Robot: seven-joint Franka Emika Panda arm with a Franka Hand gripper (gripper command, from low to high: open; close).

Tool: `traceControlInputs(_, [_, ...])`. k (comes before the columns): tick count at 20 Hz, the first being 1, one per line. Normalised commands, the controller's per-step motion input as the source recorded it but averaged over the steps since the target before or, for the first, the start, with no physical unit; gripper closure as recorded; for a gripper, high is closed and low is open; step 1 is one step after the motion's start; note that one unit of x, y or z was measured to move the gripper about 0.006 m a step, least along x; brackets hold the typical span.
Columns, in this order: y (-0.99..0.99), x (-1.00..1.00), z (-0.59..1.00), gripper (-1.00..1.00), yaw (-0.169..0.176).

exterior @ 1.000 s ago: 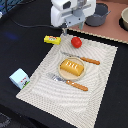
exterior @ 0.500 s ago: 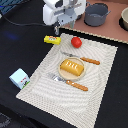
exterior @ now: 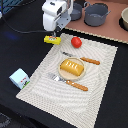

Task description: Interact with the objects in diverse but meaningful ways.

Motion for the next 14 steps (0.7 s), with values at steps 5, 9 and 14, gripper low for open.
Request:
traceControlInputs(5, [-0.37,-0.27,-0.14,-1.0,0.015])
traceControlInputs(9, [-0.21,0.0,0.0,-1.0,0.036])
traceControlInputs(14, [0.02,0.0,-0.19,-1.0,0.101])
